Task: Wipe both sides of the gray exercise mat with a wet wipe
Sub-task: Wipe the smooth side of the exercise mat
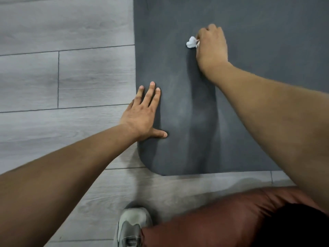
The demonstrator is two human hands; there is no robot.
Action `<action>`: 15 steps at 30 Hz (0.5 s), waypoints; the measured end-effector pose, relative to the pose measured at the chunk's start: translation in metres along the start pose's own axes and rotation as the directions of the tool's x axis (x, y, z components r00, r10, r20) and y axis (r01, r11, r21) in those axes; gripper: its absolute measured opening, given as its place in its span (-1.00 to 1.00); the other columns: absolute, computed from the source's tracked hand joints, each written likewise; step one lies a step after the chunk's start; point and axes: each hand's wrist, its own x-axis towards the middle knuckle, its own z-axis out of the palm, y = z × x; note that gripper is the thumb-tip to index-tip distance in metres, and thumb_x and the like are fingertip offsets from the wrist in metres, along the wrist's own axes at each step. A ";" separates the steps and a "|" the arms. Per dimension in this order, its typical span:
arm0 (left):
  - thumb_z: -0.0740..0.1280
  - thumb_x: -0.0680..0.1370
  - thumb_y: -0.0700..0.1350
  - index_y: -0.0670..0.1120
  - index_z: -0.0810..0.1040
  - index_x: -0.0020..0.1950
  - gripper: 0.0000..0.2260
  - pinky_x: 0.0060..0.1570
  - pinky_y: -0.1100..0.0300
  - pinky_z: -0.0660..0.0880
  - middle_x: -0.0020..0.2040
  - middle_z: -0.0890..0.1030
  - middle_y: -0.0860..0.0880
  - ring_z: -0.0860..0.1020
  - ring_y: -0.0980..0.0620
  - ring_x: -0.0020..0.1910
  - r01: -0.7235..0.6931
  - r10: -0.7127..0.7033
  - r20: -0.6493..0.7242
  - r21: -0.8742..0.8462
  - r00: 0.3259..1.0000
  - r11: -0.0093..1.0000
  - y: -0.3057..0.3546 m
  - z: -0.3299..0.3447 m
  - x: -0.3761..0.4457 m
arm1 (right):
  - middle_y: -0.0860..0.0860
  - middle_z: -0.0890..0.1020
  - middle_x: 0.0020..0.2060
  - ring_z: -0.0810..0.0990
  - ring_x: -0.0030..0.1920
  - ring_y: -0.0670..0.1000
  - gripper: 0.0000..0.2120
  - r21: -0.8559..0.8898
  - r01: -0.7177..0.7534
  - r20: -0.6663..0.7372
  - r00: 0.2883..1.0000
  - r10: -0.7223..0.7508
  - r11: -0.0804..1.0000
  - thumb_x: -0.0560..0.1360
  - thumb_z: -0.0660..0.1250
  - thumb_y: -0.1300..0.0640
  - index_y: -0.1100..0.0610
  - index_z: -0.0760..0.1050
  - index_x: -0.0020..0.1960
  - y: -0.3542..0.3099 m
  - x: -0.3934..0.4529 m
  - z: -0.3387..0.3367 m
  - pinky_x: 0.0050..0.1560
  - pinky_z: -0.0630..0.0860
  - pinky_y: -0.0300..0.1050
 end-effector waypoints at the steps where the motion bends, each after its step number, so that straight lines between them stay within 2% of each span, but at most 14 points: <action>1: 0.45 0.32 0.45 -0.02 -0.34 0.65 0.27 0.60 -0.01 -0.13 0.63 -0.39 0.02 -0.31 -0.12 0.63 -0.007 0.007 -0.008 -0.024 1.000 1.000 -0.002 0.001 -0.001 | 0.18 0.52 0.11 0.44 0.12 0.21 -0.74 0.041 0.012 -0.009 1.000 -0.012 0.999 0.53 0.12 0.30 0.19 0.50 0.13 -0.013 -0.014 0.004 0.08 0.32 -0.02; 3: 0.48 0.29 0.45 0.03 -0.27 0.66 0.26 0.60 0.05 -0.15 0.64 -0.37 0.01 -0.29 -0.07 0.63 -0.016 0.011 -0.047 -0.101 0.999 0.995 -0.006 0.004 -0.003 | 0.19 0.56 -0.03 0.49 -0.02 0.22 -0.78 0.152 0.154 -0.039 0.988 -0.149 0.976 0.48 0.18 0.31 0.21 0.56 0.03 -0.040 -0.060 0.011 0.00 0.35 -0.01; 5: 0.51 0.26 0.43 0.09 -0.19 0.67 0.24 0.59 0.10 -0.13 0.65 -0.32 0.00 -0.24 -0.03 0.64 -0.021 0.005 -0.085 -0.191 0.996 0.981 -0.010 0.005 -0.009 | 0.18 0.56 -0.14 0.50 -0.14 0.21 -0.81 0.264 0.335 -0.028 0.940 -0.340 0.905 0.44 0.22 0.30 0.22 0.58 -0.03 -0.060 -0.122 0.014 -0.07 0.44 0.03; 7: 0.54 0.24 0.40 0.10 -0.08 0.68 0.21 0.59 0.09 -0.09 0.67 -0.23 -0.03 -0.16 -0.05 0.65 -0.037 0.001 -0.135 -0.261 0.991 0.965 -0.013 0.006 -0.012 | 0.14 0.54 -0.16 0.49 -0.15 0.18 -0.77 0.247 0.472 0.022 0.870 -0.492 0.846 0.44 0.16 0.24 0.20 0.57 -0.03 -0.062 -0.152 0.009 -0.10 0.48 0.02; 9: 0.56 0.25 0.37 0.07 -0.02 0.68 0.19 0.61 0.09 -0.09 0.68 -0.16 -0.06 -0.12 -0.07 0.65 -0.060 0.012 -0.155 -0.313 0.988 0.948 -0.013 0.007 -0.016 | 0.14 0.54 -0.15 0.50 -0.14 0.18 -0.78 0.159 0.543 0.027 0.832 -0.554 0.824 0.47 0.16 0.22 0.19 0.57 -0.04 -0.049 -0.140 0.005 -0.12 0.45 0.01; 11: 0.57 0.34 0.26 0.04 0.02 0.68 0.09 0.58 0.16 -0.13 0.68 -0.13 -0.07 -0.13 -0.06 0.66 -0.057 0.011 -0.121 -0.380 0.993 0.923 -0.018 0.003 -0.011 | 0.19 0.56 -0.11 0.51 -0.10 0.23 -0.82 0.071 0.436 -0.028 0.900 -0.435 0.897 0.49 0.20 0.27 0.22 0.57 -0.03 -0.033 -0.106 0.001 -0.07 0.42 0.02; 13: 0.53 0.49 0.00 -0.02 0.09 0.67 -0.12 0.53 0.26 -0.12 0.68 -0.06 -0.12 -0.05 -0.06 0.66 -0.089 0.060 -0.084 -0.398 0.995 0.913 -0.025 -0.009 -0.004 | 0.20 0.54 0.03 0.48 0.04 0.23 -0.77 0.036 0.195 -0.005 0.981 -0.194 0.980 0.53 0.17 0.30 0.22 0.56 0.08 -0.022 -0.080 -0.002 0.05 0.35 -0.02; 15: 0.39 0.55 -0.26 -0.06 0.17 0.65 -0.28 0.47 0.39 -0.08 0.67 0.06 -0.13 0.07 -0.04 0.65 -0.103 0.085 -0.066 -0.369 0.994 0.924 -0.036 -0.024 0.000 | 0.18 0.52 0.09 0.45 0.09 0.20 -0.73 0.073 0.032 0.037 0.999 -0.035 0.997 0.53 0.14 0.32 0.21 0.54 0.14 -0.033 -0.083 -0.003 0.08 0.30 -0.09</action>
